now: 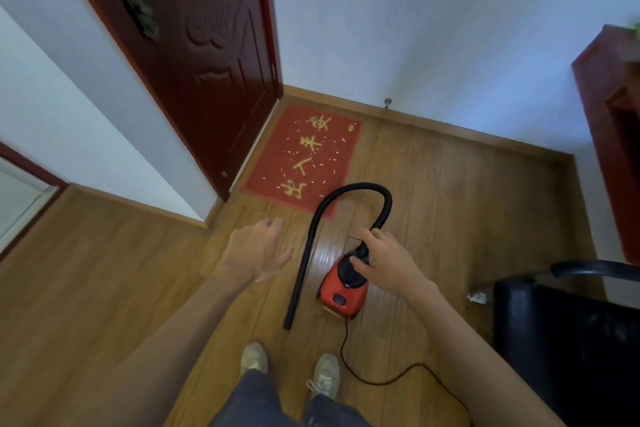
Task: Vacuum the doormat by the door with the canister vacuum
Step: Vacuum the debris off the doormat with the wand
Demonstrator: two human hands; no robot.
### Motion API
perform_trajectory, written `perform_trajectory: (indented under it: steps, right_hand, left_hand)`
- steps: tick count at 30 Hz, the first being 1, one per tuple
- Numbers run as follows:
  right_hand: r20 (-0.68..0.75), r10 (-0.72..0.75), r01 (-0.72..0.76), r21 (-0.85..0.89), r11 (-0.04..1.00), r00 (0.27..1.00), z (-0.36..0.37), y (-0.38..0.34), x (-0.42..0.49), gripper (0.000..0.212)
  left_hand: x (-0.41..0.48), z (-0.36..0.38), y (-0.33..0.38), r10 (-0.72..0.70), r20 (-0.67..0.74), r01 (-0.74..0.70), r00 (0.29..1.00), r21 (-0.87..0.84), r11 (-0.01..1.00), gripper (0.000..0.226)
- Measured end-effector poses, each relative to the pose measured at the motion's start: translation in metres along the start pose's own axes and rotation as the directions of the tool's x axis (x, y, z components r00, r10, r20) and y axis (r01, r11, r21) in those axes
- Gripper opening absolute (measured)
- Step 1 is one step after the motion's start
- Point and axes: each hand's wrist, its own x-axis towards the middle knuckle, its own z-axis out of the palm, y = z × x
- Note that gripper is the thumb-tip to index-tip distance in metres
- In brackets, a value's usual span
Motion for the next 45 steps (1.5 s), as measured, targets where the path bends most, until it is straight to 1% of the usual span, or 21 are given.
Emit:
perform_trajectory:
  steps: [5,11,19,24,29,33,36,38,42,45]
  right_hand:
    - [0.034,-0.004,0.004,-0.01,1.0,0.999,0.008,-0.014,0.035,0.056]
    - [0.022,0.048,-0.048,0.018,0.999,0.999,0.014,-0.041,0.08,0.059]
    - [0.058,0.131,-0.133,0.035,0.991,0.99,0.036,-0.08,0.143,0.06]
    - [-0.003,0.234,-0.231,0.134,0.964,0.972,0.05,-0.078,0.166,0.057]
    - [0.014,0.277,-0.276,0.142,0.951,0.961,0.065,-0.062,0.182,0.056]
    - [0.053,0.234,-0.239,0.105,0.965,0.971,0.079,-0.044,0.194,0.056]
    - [0.092,0.202,-0.21,0.082,0.974,0.975,0.09,-0.029,0.202,0.058]
    - [0.104,0.189,-0.197,0.076,0.977,0.976,0.102,-0.015,0.207,0.059]
    - [0.152,0.174,-0.184,0.055,0.981,0.973,0.126,0.015,0.218,0.061]
    - [0.189,0.168,-0.182,0.06,0.981,0.967,0.148,0.036,0.226,0.061]
  left_hand:
    - [0.017,0.008,-0.032,-0.018,0.043,0.019,0.999,-0.017,1.0,0.06]
    - [0.053,0.016,-0.086,0.017,0.082,-0.014,0.996,-0.034,0.999,0.059]
    - [0.1,0.019,-0.163,0.104,0.106,-0.101,0.989,-0.039,0.994,0.05]
    - [0.133,0.024,-0.189,0.204,0.151,-0.203,0.967,-0.022,0.979,0.047]
    - [0.158,0.047,-0.193,0.207,0.208,-0.215,0.956,0.02,0.976,0.047]
    - [0.167,0.076,-0.188,0.191,0.248,-0.199,0.95,0.009,0.98,0.046]
    - [0.17,0.103,-0.182,0.188,0.278,-0.181,0.942,-0.049,0.982,0.048]
    - [0.174,0.122,-0.175,0.178,0.324,-0.159,0.929,-0.086,0.984,0.047]
    - [0.176,0.154,-0.163,0.143,0.355,-0.131,0.924,-0.06,0.99,0.049]
    - [0.181,0.182,-0.152,0.135,0.381,-0.116,0.915,-0.072,0.991,0.048]
